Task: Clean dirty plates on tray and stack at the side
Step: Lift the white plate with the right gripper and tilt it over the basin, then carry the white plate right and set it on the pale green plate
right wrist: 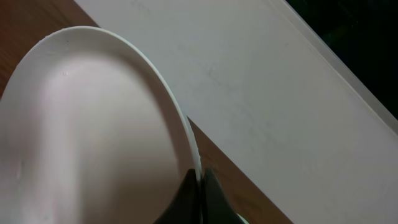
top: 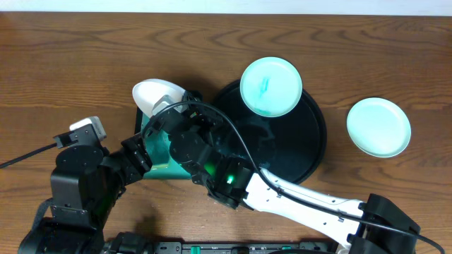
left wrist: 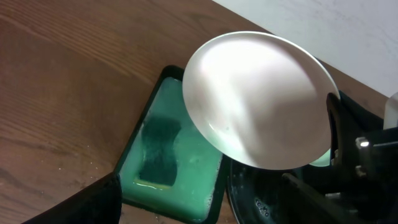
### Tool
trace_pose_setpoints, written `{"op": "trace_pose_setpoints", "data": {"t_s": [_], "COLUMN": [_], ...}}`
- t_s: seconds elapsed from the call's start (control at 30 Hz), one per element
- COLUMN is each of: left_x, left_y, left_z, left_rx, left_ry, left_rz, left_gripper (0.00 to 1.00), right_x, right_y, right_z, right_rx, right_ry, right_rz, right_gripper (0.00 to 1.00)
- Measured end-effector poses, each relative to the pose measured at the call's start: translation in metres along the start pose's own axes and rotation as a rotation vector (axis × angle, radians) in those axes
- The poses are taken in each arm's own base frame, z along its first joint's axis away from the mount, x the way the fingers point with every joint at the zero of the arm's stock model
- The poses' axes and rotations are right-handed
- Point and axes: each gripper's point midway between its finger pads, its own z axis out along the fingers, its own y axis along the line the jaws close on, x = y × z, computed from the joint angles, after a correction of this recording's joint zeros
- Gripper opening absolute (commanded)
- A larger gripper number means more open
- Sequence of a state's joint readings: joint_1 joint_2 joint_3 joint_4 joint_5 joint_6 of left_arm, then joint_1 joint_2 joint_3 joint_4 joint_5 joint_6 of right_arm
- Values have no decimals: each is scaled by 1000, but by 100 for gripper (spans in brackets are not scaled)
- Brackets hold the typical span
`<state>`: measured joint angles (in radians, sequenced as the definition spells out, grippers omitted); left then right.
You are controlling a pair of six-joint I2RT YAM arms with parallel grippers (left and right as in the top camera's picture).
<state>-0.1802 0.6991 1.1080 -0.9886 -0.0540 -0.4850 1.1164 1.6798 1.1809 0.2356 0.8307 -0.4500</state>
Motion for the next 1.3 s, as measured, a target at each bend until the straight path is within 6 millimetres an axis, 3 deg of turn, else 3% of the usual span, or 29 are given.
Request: {"op": "trace_pose_setpoints", "data": {"t_s": [0.13, 0.23, 0.33, 0.47, 0.57, 0.63, 0.83, 0.97, 1.13, 1.3], "left_x": [0, 0, 0, 0, 0, 0, 0, 0, 0, 0], "left_y": [0, 0, 0, 0, 0, 0, 0, 0, 0, 0], "left_z": [0, 0, 0, 0, 0, 0, 0, 0, 0, 0], "left_rx": [0, 0, 0, 0, 0, 0, 0, 0, 0, 0], "left_ry": [0, 0, 0, 0, 0, 1, 1, 1, 1, 1], "left_rz": [0, 0, 0, 0, 0, 0, 0, 0, 0, 0], "left_gripper": [80, 80, 80, 80, 80, 80, 80, 80, 80, 80], "right_x": [18, 57, 94, 111, 133, 154, 224, 300, 392, 458], "right_y": [-4, -3, 0, -4, -31, -62, -183, -254, -299, -305], "right_z": [7, 18, 33, 52, 55, 51, 14, -30, -87, -121], "right_rx": [-3, -66, -199, -445, -534, -504, -166, 165, 491, 639], "right_ry": [61, 186, 302, 370, 449, 516, 644, 791, 993, 1163], "right_rz": [42, 129, 326, 683, 887, 990, 1179, 1293, 1403, 1484], "right_gripper": [1, 1, 1, 1, 1, 1, 1, 1, 1, 3]}}
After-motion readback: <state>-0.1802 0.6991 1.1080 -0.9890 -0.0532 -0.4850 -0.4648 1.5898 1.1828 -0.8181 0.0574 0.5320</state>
